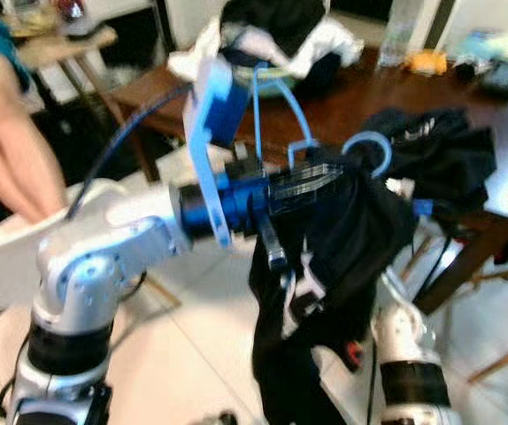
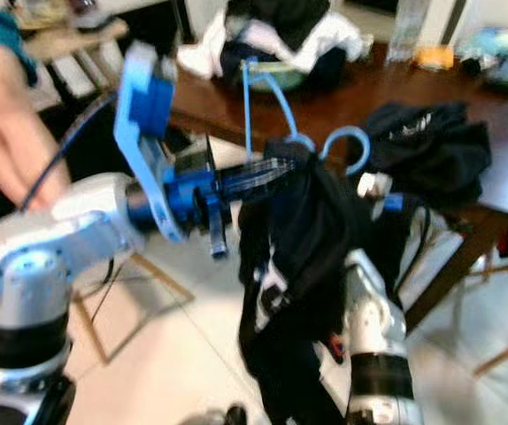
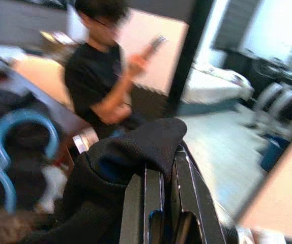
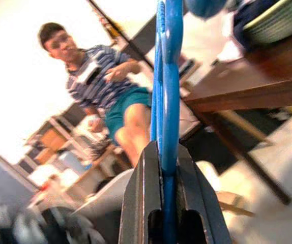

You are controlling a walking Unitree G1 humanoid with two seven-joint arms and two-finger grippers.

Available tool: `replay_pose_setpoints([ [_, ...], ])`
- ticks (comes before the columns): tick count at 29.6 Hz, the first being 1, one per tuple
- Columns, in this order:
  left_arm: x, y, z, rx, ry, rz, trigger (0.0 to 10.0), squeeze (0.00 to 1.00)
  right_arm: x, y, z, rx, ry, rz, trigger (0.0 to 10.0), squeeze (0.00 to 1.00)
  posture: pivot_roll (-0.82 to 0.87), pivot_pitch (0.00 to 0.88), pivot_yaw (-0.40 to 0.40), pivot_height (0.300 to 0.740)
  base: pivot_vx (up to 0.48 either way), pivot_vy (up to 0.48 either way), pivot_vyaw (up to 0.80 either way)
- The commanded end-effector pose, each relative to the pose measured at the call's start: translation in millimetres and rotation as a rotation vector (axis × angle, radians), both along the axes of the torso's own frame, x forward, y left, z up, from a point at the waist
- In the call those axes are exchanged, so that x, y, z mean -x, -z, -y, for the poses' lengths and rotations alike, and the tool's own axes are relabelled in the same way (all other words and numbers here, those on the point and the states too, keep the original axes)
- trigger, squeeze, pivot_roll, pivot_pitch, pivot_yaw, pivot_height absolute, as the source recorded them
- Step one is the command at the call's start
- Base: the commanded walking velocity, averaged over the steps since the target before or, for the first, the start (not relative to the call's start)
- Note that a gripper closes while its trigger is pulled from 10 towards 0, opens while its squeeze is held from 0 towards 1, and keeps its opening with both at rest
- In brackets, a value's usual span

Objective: Hang hanger

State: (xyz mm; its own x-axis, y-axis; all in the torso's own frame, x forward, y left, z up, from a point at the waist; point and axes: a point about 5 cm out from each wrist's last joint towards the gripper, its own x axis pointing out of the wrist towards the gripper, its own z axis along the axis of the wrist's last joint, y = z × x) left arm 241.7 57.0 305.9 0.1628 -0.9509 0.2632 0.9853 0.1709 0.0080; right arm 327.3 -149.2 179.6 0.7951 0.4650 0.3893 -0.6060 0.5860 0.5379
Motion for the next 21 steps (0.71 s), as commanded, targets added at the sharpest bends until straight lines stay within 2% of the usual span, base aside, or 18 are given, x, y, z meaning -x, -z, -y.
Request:
replay_pose_setpoints([
  [1, -1.8, 5.4, -2.9, -0.023, -0.015, 0.003, 10.0, 0.0, 0.0, 5.4, -3.5, 0.02, 0.005, -0.026, 10.0, 0.0, 0.21, 0.144, 0.009, 0.74, -0.349, 0.0, 0.0],
  [3, -3.7, 10.5, -3.4, -0.04, -0.025, -0.01, 10.0, 0.0, -0.7, 7.1, -2.4, 0.031, 0.017, -0.038, 10.0, 0.0, 0.21, 0.144, 0.009, 0.74, -0.349, 0.0, 0.0],
  [5, -20.9, 34.4, -6.9, -0.142, -0.155, -0.053, 10.0, 0.0, -2.8, 12.9, 4.3, 0.071, 0.066, -0.079, 10.0, 0.0, 0.2, 0.149, 0.011, 0.74, 0.0, 0.0, 0.0],
  [8, -28.1, 45.4, -8.3, -0.19, -0.214, -0.066, 10.0, 0.0, -3.2, 15.0, 6.8, 0.089, 0.085, -0.09, 10.0, 0.0, 0.2, 0.149, 0.011, 0.74, 0.0, 0.0, 0.0],
  [10, -43.1, 69.0, -13.1, -0.296, -0.352, -0.078, 10.0, 0.0, -5.6, 23.5, 14.1, 0.159, 0.152, -0.137, 10.0, 0.0, 0.19, 0.152, 0.01, 0.74, 0.0, 0.0, 0.0],
  [13, -45.5, 73.1, -14.3, -0.316, -0.377, -0.077, 10.0, 0.0, -6.1, 25.4, 15.6, 0.175, 0.167, -0.147, 10.0, 0.0, 0.19, 0.152, 0.01, 0.74, 0.0, 0.0, 0.0],
  [14, -52.4, 81.1, -19.9, -0.356, -0.454, -0.066, 10.0, 0.0, -7.9, 30.4, 21.1, 0.204, 0.206, -0.184, 10.0, 0.0, 0.19, 0.154, 0.006, 0.74, 0.0, 0.0, 0.0],
  [17, -52.4, 81.1, -19.9, -0.356, -0.454, -0.066, 10.0, 0.0, -7.9, 30.4, 21.1, 0.204, 0.206, -0.184, 10.0, 0.0, 0.19, 0.154, 0.006, 0.74, 0.0, 0.0, 0.0],
  [20, -70.1, 99.5, -41.0, -0.472, -0.659, -0.017, 10.0, 0.0, -12.2, 47.0, 46.4, 0.287, 0.357, -0.31, 10.0, 0.0, 0.18, 0.156, 0.003, 0.74, 0.0, 0.0, -0.8],
  [21, -70.1, 99.5, -41.0, -0.472, -0.659, -0.017, 10.0, 0.0, -12.2, 47.0, 46.4, 0.287, 0.357, -0.31, 10.0, 0.0, 0.18, 0.156, 0.003, 0.74, 0.0, 0.0, -0.8],
])
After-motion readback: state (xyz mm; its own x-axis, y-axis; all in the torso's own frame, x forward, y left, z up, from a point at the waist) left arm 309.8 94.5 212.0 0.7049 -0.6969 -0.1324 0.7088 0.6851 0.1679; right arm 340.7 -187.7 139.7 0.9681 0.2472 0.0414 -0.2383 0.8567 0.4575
